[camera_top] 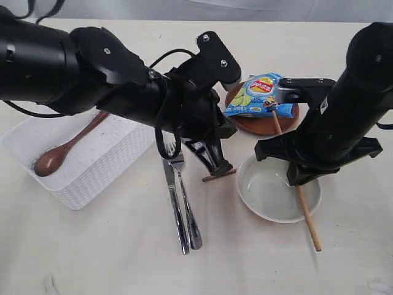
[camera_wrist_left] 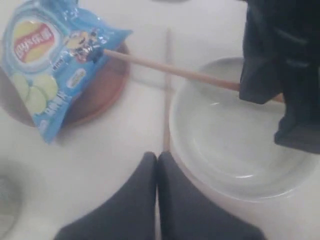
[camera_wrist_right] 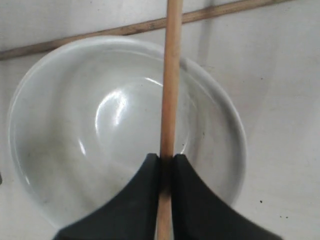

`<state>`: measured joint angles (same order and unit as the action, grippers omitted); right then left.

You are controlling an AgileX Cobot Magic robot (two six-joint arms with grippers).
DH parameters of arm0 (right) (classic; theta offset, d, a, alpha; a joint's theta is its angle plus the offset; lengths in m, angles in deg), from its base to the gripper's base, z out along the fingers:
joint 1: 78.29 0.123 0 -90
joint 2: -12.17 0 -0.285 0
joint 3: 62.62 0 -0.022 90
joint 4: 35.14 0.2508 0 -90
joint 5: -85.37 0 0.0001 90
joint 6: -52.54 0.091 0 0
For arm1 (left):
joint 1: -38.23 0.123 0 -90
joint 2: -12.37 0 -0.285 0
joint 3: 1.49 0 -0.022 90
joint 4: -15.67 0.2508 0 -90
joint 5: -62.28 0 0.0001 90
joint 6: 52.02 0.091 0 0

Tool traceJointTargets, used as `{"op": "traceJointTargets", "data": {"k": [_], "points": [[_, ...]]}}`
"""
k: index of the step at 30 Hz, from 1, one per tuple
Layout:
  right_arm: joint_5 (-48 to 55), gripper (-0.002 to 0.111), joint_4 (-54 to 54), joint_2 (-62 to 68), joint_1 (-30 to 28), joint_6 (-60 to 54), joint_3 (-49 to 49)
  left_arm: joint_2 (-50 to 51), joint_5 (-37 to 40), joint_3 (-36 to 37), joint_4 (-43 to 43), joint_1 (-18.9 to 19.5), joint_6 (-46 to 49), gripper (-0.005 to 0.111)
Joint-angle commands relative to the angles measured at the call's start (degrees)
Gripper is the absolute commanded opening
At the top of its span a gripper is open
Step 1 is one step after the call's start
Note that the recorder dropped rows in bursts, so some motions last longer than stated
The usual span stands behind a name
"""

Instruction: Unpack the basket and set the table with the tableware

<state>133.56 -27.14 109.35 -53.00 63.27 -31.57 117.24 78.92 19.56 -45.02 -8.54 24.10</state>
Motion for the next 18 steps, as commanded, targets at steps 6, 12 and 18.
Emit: {"op": "traceJointTargets", "data": {"k": [6,12,18], "points": [[-0.1,0.004,-0.6,1.0,0.1,1.6,-0.4,-9.1,1.8,-0.2,18.5,-0.4,-16.8,0.000],[-0.1,0.042,-0.3,1.0,0.1,1.6,-0.4,-15.7,6.2,-0.2,33.7,-0.4,-28.0,0.000],[-0.2,0.042,-0.6,-3.3,0.1,1.3,-1.9,-17.9,12.8,-0.2,56.5,0.3,-47.4,0.000]]}}
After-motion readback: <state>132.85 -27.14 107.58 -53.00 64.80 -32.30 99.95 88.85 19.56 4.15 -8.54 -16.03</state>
